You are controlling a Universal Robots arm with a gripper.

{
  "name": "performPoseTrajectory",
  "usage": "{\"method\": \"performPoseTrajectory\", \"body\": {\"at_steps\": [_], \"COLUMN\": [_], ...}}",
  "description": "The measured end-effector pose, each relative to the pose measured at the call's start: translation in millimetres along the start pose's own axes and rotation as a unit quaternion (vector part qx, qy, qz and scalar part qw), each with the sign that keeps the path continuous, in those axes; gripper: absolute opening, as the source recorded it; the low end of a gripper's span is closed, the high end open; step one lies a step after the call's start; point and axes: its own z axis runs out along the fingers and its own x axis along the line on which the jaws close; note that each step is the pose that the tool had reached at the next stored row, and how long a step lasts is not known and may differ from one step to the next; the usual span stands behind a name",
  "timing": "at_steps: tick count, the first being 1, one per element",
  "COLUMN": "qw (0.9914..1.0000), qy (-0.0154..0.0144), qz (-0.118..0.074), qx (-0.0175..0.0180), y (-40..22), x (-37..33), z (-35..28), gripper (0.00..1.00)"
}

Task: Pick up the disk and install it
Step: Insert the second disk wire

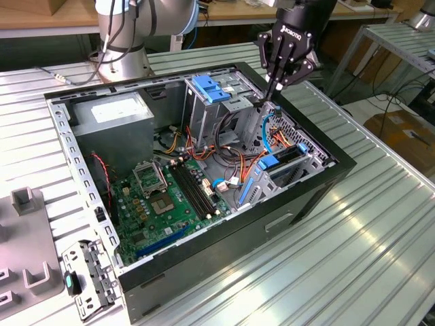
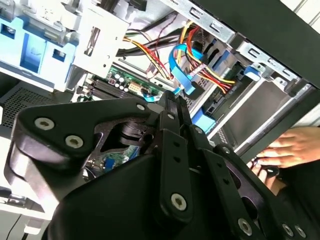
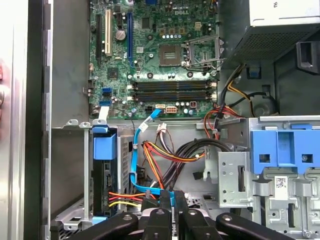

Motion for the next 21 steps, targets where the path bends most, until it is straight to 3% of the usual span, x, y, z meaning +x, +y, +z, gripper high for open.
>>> {"method": "performPoseTrajectory", "body": {"at_steps": [1,2,5,6,9,10,12,14,19,21], "qw": [0.99994,0.99985,0.99949,0.99939,0.9993,0.99924,0.99886,0.9986,0.99784,0.99712], "qy": [0.0108,0.0172,0.0318,0.0349,0.0372,0.0387,0.0476,0.0527,0.0655,0.0756], "qz": [0.001,0.001,0.003,0.003,0.004,0.004,0.004,0.005,0.006,0.006], "qx": [0.0002,0.0003,0.0004,0.0004,0.0004,0.0004,0.0006,0.0006,0.0008,0.001], "y": [-0.4,-0.7,-1.9,-2.4,-7.7,-9.8,-12.3,-13.3,-14.4,-14.5], "x": [0.0,-0.1,-0.4,-0.9,-3.4,-4.2,-4.9,-5.6,-6.8,-6.9], "z": [0.2,0.4,1.2,1.7,5.6,6.7,9.3,11.2,16.4,16.8], "gripper": [0.18,0.18,0.18,0.18,0.19,0.25,0.25,0.33,0.33,0.33]}}
